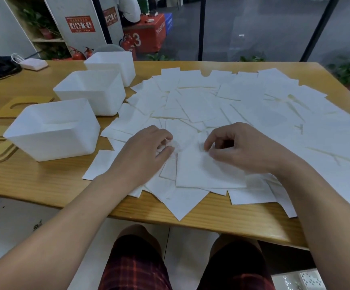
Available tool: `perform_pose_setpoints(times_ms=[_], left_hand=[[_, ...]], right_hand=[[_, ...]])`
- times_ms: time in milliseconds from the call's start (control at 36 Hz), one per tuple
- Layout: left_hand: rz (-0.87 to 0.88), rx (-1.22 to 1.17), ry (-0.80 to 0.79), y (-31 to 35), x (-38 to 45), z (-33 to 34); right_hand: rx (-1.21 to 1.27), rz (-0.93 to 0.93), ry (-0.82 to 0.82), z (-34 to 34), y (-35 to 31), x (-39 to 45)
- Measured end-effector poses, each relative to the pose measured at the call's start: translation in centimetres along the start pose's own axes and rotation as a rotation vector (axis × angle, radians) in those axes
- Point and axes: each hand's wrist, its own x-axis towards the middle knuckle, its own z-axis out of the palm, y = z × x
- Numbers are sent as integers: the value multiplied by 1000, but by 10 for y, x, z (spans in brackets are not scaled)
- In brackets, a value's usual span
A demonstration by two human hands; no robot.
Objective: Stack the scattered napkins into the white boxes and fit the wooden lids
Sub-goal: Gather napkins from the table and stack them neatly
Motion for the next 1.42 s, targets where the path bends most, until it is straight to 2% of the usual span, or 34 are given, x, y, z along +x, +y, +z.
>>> perform_pose_setpoints(times_ms=[111, 278, 417, 722, 806, 889, 972, 1139, 1222, 1278, 1417], left_hand=[[-84, 17, 4, 0, 0, 0], [-208, -77, -15, 14, 3, -2], [-334, -295, -50, 24, 8, -5], [-348, -409, 123, 29, 13, -10], [-449, -432, 163, 22, 15, -20], [-563, -446, 131, 8, 18, -31], [-628, -555, 133, -1, 20, -35], [-551, -790, 280, 6, 22, -31], [-437, -833, 326, 17, 20, -32], [-327, -816, 311, 25, 20, -33], [-95, -689, 158, 44, 22, -34]], right_hand=[[-90, -29, 156, 10, 4, 5], [-131, -22, 108, 19, 5, 12], [-100, -27, 105, 20, 7, 13], [-66, -37, 93, 19, 8, 11], [-86, -37, 95, 19, 8, 11], [-85, -35, 98, 19, 7, 11], [-78, -33, 110, 19, 6, 10], [-98, -68, 217, 20, 7, 12], [-67, -120, 301, 18, 4, 10], [19, -127, 325, 15, 0, 7], [347, -138, 281, 7, -15, 0]])
